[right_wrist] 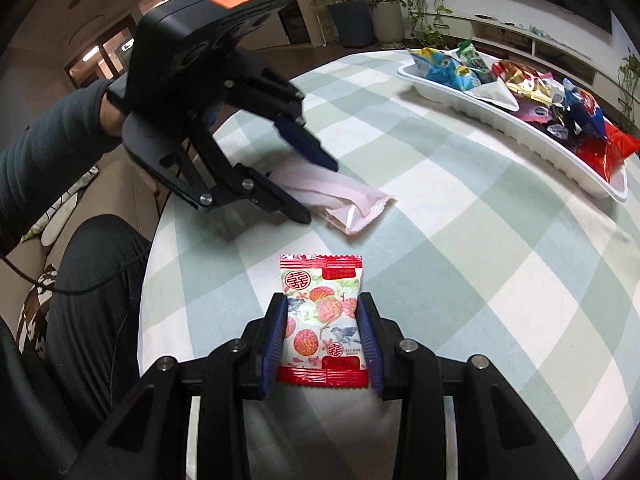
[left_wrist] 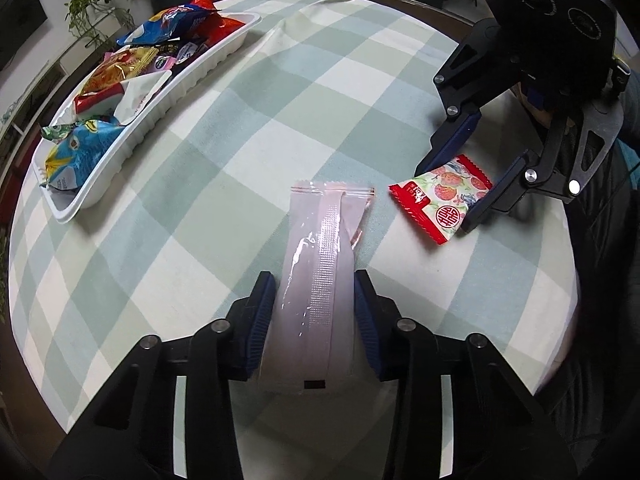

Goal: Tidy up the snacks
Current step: 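Grasp the pink-white long packet with the left tool while the right tool grasps the red strawberry packet, then carry the pink-white and strawberry packets into the white tray and release them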

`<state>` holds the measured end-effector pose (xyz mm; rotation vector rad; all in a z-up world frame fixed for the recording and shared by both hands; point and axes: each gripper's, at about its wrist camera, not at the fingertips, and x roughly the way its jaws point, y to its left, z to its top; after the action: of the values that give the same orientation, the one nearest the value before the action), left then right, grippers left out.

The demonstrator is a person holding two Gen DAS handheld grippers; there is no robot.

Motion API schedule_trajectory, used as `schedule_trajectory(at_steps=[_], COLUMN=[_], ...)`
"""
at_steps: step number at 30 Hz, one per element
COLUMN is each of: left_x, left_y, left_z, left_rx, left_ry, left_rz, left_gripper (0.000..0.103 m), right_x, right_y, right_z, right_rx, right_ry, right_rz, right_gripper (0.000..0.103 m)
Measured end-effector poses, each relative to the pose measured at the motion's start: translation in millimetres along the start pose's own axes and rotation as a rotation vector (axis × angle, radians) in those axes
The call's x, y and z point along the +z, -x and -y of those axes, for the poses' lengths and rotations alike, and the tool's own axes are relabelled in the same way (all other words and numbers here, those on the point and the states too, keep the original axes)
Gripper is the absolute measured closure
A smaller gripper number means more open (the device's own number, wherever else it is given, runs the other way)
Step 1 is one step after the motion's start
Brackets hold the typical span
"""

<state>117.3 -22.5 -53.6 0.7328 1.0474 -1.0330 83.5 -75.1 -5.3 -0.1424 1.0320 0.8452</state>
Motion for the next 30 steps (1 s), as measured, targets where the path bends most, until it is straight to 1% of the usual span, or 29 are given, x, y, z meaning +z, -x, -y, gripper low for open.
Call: schedule_trajectory(at_steps=[1, 2, 5, 9, 12, 17, 20, 23, 26, 30], left_x=[0.1, -0.2, -2.2, -7.6, -12.8, -23.6, -30.2, -34.7, -30.3, -16.8], left_y=[0.1, 0.5, 1.9, 5.2, 10.5, 27.5, 41.5, 60.6, 79.4, 106.6], left_z=[1.1, 1.9, 3.6, 5.6, 4.3, -1.7, -10.3, -23.9, -37.7, -61.4], left_rx=[0.008, 0.007, 0.017, 0.037, 0.037, 0.028, 0.018, -0.016, 0.005, 0.044], left_ry=[0.01, 0.023, 0.072, 0.138, 0.204, 0.335, 0.442, 0.541, 0.594, 0.646], left_rz=[-0.003, -0.005, 0.003, 0.021, 0.051, 0.137, 0.212, 0.311, 0.365, 0.435], left_gripper=[0.066, 0.07, 0.072, 0.072, 0.072, 0.072, 0.072, 0.072, 0.072, 0.072], right_x=[0.0, 0.0, -0.1, 0.9, 1.5, 2.5, 3.1, 3.2, 3.7, 12.7], right_y=[0.2, -0.1, 3.1, 9.0, 14.8, 26.3, 32.6, 43.1, 57.8, 81.7], right_z=[0.3, 1.4, 3.6, 8.0, 10.4, 20.0, 27.2, 35.5, 45.7, 62.6], right_rx=[-0.002, -0.004, -0.012, -0.024, -0.036, -0.061, -0.078, -0.096, -0.114, -0.168], right_ry=[-0.002, -0.003, -0.016, -0.035, -0.046, -0.089, -0.123, -0.165, -0.208, -0.255], right_rz=[0.002, 0.004, 0.019, 0.049, 0.077, 0.134, 0.163, 0.206, 0.255, 0.314], right_gripper=[0.065, 0.065, 0.065, 0.065, 0.065, 0.065, 0.065, 0.065, 0.065, 0.065])
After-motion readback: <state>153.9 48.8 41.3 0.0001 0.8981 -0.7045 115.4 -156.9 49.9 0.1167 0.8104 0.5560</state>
